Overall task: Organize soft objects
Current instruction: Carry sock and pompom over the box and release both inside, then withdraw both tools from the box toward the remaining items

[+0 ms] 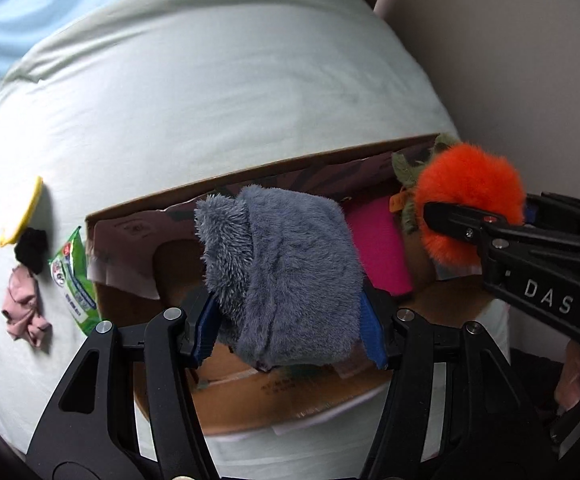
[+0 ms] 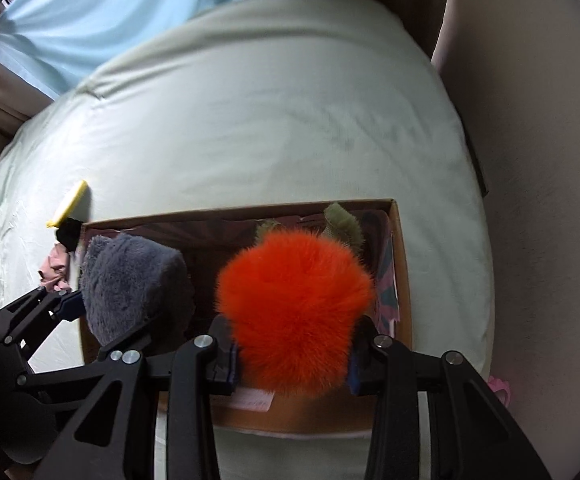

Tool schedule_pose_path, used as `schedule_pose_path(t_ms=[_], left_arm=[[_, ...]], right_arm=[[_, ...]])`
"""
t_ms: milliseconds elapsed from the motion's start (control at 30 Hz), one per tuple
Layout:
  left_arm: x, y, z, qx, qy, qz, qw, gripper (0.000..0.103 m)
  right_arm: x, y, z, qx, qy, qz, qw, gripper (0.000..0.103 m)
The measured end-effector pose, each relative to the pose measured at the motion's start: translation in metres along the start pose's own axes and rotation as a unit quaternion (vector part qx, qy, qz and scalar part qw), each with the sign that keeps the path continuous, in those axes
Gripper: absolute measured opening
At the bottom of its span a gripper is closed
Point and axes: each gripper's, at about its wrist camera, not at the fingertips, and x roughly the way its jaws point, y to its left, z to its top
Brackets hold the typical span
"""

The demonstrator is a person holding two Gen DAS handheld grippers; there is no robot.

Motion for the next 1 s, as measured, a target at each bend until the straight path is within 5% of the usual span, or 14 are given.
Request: schedule_pose_path(t_ms=[167,233,267,300,433,667,1000], left_arm=[[0.009,0.000,0.004,0.000,0.016,0.003,0.9999,0.062],[0.011,0.001,0.007,0.006,0.020,0.021,0.9996,0.103],[0.013,0.004,0.006,0.007,0.024,0.031,0.9992,0.103],[0.015,0.006,0.005,0.006,0.032,0.034,0.9989,0.103],[0.026,0.015,-0.002,-0.013,0.056,0.018,0.9982,0.103],[0.009,0.016,-0.012,-0.015,0.039,0.007,0.9991,0.103],[-0.071,0.016,-0.015,-0.007,-0.029,0.021,0.9993,0.103]], right_arm=[[0.019,-0.007,0.005,0.014,0.022,0.008,1.000,0.039],[0.021,-0.012,0.006,0.028,0.019,0.008,0.999,0.065],[0.021,-0.013,0.007,0.034,0.012,0.008,0.999,0.078],[0.019,-0.015,0.008,0.042,0.001,0.012,0.999,0.103],[0.017,-0.018,0.002,0.043,-0.015,0.023,0.999,0.103],[0.014,-0.017,-0.004,0.039,-0.020,0.026,0.999,0.103],[-0.046,0.001,-0.009,0.023,-0.053,0.010,0.998,0.103]])
